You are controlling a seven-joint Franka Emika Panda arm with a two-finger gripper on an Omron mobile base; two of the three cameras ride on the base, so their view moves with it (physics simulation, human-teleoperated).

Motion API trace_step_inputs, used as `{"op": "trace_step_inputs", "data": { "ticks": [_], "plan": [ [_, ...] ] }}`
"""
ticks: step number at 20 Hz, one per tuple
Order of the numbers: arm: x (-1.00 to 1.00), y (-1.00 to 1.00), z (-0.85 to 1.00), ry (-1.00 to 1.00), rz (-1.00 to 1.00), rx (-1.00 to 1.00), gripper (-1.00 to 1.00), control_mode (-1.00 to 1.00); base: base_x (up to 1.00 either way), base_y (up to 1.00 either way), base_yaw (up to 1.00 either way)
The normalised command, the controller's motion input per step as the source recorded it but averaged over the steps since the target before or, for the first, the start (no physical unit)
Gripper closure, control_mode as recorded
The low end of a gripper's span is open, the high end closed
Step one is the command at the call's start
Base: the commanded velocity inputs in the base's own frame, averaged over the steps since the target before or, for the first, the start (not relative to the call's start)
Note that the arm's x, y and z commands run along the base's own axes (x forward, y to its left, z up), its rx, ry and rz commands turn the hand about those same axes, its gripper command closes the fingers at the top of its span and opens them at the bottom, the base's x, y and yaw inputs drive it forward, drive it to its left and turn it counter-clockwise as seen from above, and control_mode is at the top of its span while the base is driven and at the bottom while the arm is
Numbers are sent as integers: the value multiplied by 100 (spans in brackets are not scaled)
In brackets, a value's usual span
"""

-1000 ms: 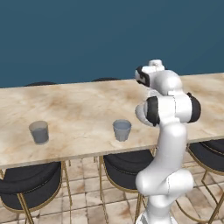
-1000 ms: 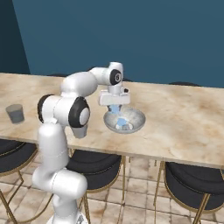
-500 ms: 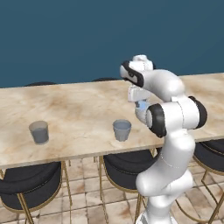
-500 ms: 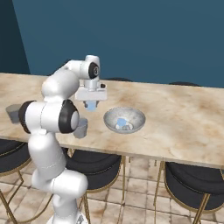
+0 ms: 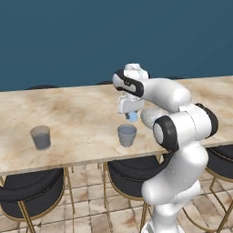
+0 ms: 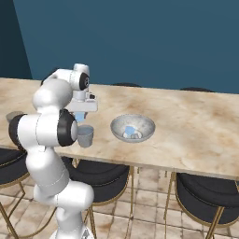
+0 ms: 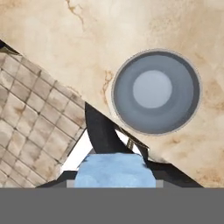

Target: There are four ice cubes in the ice bowl. Place two ice cubes in each glass of water.

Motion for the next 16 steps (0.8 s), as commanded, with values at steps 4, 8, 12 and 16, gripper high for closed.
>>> {"op": "trace_step_inputs", "data": {
  "ticks": [4, 8, 12, 16],
  "plan": [
    [65, 0, -13, -4, 0, -2, 100, -100, 0, 0, 0],
    [69, 0, -22, -9, 0, -5, 100, -100, 0, 0, 0],
    [40, 2, -17, -2, 0, -1, 100, -100, 0, 0, 0],
    [18, 2, -28, 0, 0, 0, 100, -100, 0, 0, 0]
  ]
}}
